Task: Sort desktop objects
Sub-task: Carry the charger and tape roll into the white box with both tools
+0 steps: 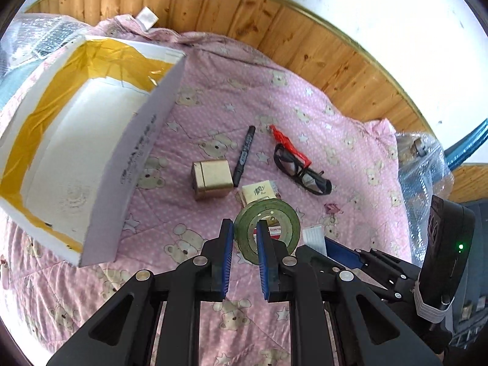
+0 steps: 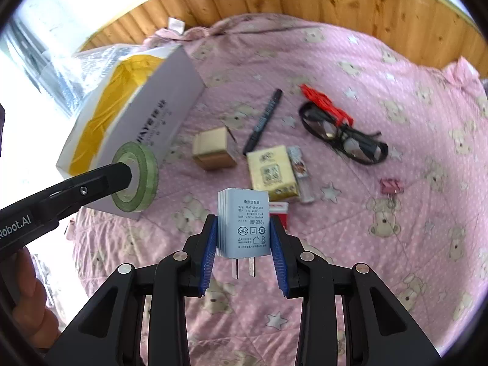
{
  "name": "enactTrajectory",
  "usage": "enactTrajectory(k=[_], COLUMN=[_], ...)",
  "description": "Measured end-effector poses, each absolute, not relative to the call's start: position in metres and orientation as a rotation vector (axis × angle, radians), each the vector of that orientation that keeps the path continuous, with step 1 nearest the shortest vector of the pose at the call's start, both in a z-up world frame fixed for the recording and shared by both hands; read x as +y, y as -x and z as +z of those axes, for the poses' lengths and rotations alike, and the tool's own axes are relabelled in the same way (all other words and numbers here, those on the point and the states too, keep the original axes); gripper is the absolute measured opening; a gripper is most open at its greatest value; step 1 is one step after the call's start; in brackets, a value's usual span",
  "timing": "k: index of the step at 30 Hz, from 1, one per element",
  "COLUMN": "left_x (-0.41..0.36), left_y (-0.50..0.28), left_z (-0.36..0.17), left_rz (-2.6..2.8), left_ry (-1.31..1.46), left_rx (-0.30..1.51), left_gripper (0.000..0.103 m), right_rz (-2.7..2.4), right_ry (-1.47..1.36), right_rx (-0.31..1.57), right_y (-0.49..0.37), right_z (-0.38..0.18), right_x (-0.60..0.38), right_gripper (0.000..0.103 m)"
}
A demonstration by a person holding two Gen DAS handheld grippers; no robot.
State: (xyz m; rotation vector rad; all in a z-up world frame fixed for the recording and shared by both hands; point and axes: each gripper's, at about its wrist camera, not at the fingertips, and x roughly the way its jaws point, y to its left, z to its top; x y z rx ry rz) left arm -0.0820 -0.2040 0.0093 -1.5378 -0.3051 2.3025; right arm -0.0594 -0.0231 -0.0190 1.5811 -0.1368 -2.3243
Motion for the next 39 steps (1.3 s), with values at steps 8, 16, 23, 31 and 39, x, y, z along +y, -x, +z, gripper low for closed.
enactTrajectory(k=[8, 16, 23, 31, 39], left_x=[-0.232, -0.265, -0.302, -0.336, -0.350], left_y=[0.076, 0.077, 0.082, 0.090, 0.106], left_z=[0.032, 0.042, 0.045, 0.040, 0.035], left_rz=[2.355, 2.406, 2.462, 2.514, 2.547], left_ry=[1.470, 1.434, 1.409, 1.438, 1.534], left_rx=[-0.396, -0.500, -0.603, -0.671, -0.669], left_gripper=[0.016, 0.016, 0.016, 0.016, 0.016], right_rz=[-2.323, -2.297, -2.271, -2.230, -2.176], right_ry=[-1.496, -1.434, -1.387, -1.349, -1.322], right_rx=[-0.051, 0.028, 0.084, 0.135, 0.206], right_y=[0.060, 0.066, 0.079, 0.098, 0.120], right_z=[0.014, 0.034, 0.048, 0.058, 0.058], right_x=[-0.056, -0.093, -0.125, -0.167, -0.208], right_gripper=[0.036, 0.036, 0.035, 0.036, 0.036])
